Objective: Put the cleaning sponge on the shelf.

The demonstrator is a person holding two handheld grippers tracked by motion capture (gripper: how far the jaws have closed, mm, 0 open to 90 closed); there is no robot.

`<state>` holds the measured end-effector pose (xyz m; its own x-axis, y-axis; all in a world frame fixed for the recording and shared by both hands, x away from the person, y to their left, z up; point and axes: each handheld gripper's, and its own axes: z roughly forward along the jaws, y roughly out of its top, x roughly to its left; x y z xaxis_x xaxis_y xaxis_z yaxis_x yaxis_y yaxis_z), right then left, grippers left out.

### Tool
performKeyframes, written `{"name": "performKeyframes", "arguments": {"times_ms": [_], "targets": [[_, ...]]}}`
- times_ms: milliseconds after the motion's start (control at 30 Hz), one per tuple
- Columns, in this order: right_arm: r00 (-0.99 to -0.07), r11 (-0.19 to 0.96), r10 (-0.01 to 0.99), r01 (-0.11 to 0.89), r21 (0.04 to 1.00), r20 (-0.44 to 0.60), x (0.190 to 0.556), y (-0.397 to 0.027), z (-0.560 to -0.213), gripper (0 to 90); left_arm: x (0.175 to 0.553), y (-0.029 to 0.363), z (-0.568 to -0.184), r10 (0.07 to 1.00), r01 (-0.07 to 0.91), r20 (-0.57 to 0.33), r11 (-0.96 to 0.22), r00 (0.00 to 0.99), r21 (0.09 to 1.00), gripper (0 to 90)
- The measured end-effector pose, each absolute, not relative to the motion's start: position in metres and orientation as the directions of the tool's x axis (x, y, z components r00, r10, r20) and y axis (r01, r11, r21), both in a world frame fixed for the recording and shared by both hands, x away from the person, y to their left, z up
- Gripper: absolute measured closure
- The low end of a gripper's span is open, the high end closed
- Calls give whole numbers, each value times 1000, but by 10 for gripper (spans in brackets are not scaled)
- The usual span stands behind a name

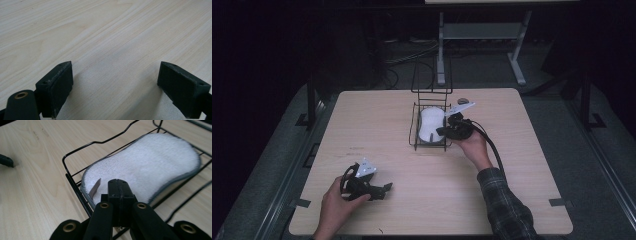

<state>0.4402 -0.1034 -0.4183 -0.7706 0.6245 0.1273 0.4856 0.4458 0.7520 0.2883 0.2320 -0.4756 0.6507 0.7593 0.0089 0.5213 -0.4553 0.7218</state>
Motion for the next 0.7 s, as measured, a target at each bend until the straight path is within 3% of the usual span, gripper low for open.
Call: {"name": "performKeyframes", "arguments": {"times_ms": [100,200,467,700], "targets": [[-764,429,633,483,763,127,437,-113,-414,891,288,232,-476,758,521,10,-457,652,721,124],[-753,418,646,484,769,123,432,-123,-410,811,288,232,-476,759,522,7,-455,652,722,124],[-701,369,700,518,772,135,414,-151,-408,502,288,232,-476,759,522,7,-454,651,722,124],[-643,313,751,545,777,148,394,-177,-413,303,288,232,-476,759,521,7,-453,651,723,124]]}}
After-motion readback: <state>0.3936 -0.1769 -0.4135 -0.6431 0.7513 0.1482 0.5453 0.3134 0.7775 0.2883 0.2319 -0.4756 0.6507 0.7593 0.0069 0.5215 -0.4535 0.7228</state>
